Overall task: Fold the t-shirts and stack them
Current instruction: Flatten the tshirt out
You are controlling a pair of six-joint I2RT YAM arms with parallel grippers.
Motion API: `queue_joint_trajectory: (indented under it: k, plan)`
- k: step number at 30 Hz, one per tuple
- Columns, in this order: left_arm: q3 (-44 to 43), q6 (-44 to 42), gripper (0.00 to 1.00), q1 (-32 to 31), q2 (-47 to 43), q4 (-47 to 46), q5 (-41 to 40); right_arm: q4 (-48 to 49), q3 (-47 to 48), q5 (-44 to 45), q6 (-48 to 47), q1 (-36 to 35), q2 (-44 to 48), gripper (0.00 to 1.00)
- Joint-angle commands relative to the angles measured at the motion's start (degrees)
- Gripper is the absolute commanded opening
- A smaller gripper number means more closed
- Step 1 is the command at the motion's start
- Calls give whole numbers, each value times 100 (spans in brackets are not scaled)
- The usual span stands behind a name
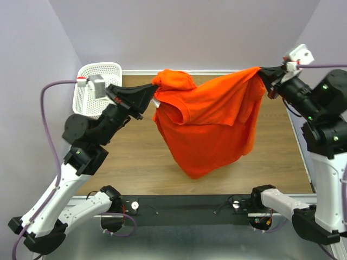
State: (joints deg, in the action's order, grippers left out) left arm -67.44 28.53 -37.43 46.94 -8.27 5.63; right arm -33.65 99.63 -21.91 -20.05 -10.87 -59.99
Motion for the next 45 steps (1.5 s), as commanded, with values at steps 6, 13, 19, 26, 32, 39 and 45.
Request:
queue_joint_trajectory:
  k: [6,13,19,26,32,39,45]
  plan:
    - [-303,197,0,139,1641,-579,69,7,-156,960,63,24,-496,1]
    - [-2658,30,0,175,3390,-342,545,43,829,1154,63,33,-593,0]
    - [-2883,-234,0,271,3261,-262,475,-71,358,707,19,24,-6,1]
    - [307,520,0,982,2373,-719,685,-801,-1821,-1814,-69,24,321,1]
    - [2014,1023,67,1879,2574,-238,871,-853,-3907,-3416,-1058,-352,-100,33]
    - [2244,557,91,2073,1908,546,-413,-662,-4189,-2136,-1142,-539,-57,95]
    - [2665,881,90,2073,1537,607,-28,-108,-4373,-1379,-580,-530,-1082,95]
